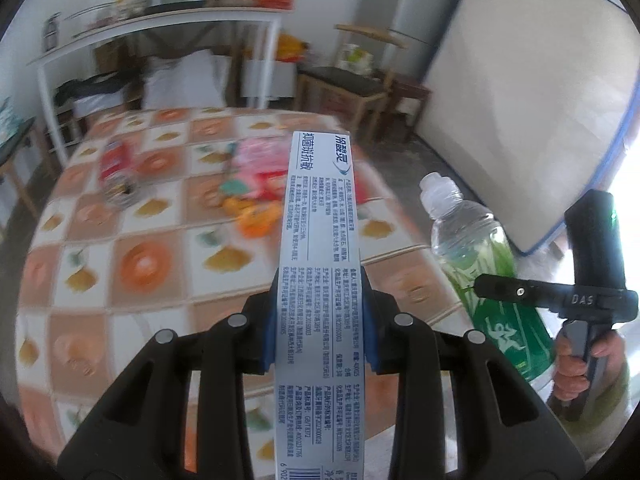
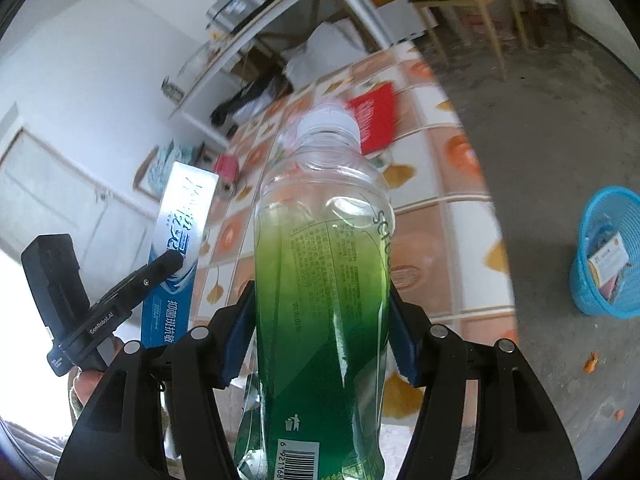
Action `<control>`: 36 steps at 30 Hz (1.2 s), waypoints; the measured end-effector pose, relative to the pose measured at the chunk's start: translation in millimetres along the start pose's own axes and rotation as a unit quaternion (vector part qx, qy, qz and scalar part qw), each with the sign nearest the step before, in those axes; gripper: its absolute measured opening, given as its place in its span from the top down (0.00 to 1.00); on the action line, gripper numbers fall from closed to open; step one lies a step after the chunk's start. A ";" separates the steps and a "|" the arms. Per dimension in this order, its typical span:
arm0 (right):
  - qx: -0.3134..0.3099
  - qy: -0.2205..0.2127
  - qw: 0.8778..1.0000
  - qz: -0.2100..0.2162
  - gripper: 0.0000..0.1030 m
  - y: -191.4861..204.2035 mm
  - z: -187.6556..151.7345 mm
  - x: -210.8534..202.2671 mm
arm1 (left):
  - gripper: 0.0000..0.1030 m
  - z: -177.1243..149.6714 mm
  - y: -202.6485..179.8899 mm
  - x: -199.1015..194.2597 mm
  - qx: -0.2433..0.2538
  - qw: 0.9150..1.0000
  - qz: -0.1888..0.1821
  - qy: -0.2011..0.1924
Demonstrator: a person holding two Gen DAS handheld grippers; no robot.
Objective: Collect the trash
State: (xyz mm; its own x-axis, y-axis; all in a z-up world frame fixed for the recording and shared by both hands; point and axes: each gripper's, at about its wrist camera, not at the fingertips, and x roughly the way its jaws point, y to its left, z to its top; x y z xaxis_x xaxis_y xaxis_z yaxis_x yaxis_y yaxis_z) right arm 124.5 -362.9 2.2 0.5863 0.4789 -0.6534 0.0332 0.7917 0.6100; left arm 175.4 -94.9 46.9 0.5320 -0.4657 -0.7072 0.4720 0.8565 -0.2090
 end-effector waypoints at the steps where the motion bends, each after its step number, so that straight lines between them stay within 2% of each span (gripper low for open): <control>1: 0.010 -0.013 1.000 -0.005 0.43 -8.9 -0.1 -11.1 | 0.70 4.0 -8.0 3.3 0.007 1.000 -0.010 0.001; 4: 0.043 -0.056 0.997 -0.026 0.43 -36.8 -1.3 -45.7 | 0.70 19.5 -35.1 18.5 0.029 0.998 -0.050 0.010; 7: 0.087 -0.102 0.989 -0.058 0.43 -71.7 -6.1 -83.3 | 0.70 32.6 -64.5 39.6 0.041 0.995 -0.092 0.027; 12: 0.170 -0.164 0.962 -0.135 0.43 -140.6 -34.4 -144.5 | 0.70 44.7 -124.9 80.7 0.071 0.983 -0.153 0.070; 16: 0.220 -0.181 0.943 -0.172 0.43 -184.4 -60.8 -168.5 | 0.70 47.5 -168.9 117.4 0.088 0.970 -0.192 0.118; 21: 0.271 -0.173 0.932 -0.165 0.43 -233.2 -86.2 -169.5 | 0.70 37.6 -215.3 172.9 0.087 0.953 -0.220 0.191; 24: 0.292 -0.162 0.931 -0.148 0.43 -256.4 -86.1 -159.0 | 0.70 28.7 -239.1 201.0 0.089 0.944 -0.222 0.226; 26: 0.305 -0.154 0.931 -0.131 0.43 -272.7 -80.3 -148.9 | 0.70 28.4 -251.3 216.9 0.090 0.942 -0.218 0.240; 28: 0.317 -0.150 0.930 -0.112 0.43 -289.8 -65.8 -140.0 | 0.70 34.3 -266.5 232.9 0.095 0.942 -0.207 0.245; 30: 0.331 -0.151 0.926 -0.098 0.42 -308.8 -44.7 -128.9 | 0.66 47.2 -280.2 245.8 0.091 0.948 -0.194 0.234; 31: 0.340 -0.153 0.923 -0.094 0.40 -322.7 -33.3 -121.6 | 0.59 55.7 -286.3 251.5 0.083 0.952 -0.195 0.221; 32: 0.347 -0.154 0.921 -0.093 0.28 -334.8 -25.4 -114.7 | 0.36 62.9 -288.1 256.6 0.074 0.956 -0.192 0.210; 33: 0.356 -0.157 0.916 -0.099 0.25 -347.4 -19.7 -109.5 | 0.25 67.2 -289.5 257.9 0.064 0.962 -0.179 0.198; 34: 0.374 -0.156 0.908 -0.110 0.24 -360.5 -18.5 -103.4 | 0.25 71.6 -284.4 255.4 0.045 0.968 -0.167 0.182; 36: 0.394 -0.149 0.900 -0.109 0.24 -373.3 -23.3 -93.5 | 0.25 71.1 -275.8 248.8 0.030 0.966 -0.185 0.181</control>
State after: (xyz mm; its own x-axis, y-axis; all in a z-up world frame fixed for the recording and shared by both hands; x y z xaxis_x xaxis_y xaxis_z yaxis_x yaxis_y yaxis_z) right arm 38.4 -694.4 -174.9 0.6845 0.1283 -0.7177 0.6681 0.2837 0.6879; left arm 227.6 -462.7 -23.4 0.0443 -0.6195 -0.7838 0.6279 0.6275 -0.4604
